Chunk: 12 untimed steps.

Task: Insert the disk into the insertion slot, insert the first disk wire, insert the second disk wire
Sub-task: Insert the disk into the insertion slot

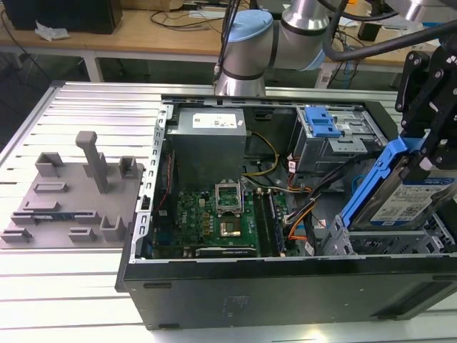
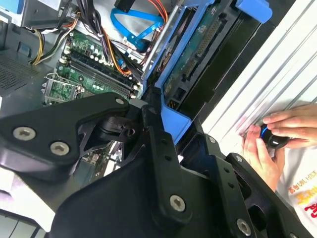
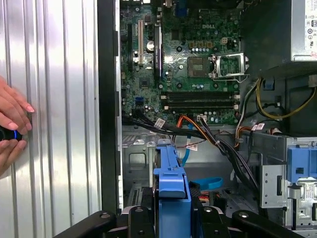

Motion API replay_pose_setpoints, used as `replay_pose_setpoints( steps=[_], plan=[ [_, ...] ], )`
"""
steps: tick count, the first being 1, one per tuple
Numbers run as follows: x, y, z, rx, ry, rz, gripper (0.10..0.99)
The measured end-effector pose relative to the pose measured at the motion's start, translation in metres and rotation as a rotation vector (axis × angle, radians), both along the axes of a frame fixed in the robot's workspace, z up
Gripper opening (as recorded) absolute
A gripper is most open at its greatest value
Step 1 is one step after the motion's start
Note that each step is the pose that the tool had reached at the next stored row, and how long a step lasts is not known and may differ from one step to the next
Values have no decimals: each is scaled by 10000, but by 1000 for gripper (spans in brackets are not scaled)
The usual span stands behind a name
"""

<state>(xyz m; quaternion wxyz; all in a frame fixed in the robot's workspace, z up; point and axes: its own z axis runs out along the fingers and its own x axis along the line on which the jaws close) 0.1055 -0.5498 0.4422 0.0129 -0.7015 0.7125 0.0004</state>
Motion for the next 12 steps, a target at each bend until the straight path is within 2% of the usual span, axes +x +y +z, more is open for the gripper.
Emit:
replay_pose_setpoints(
  steps=[12],
  plan=[
    [0,-21,-244,2,0,-1,369]
  ],
)
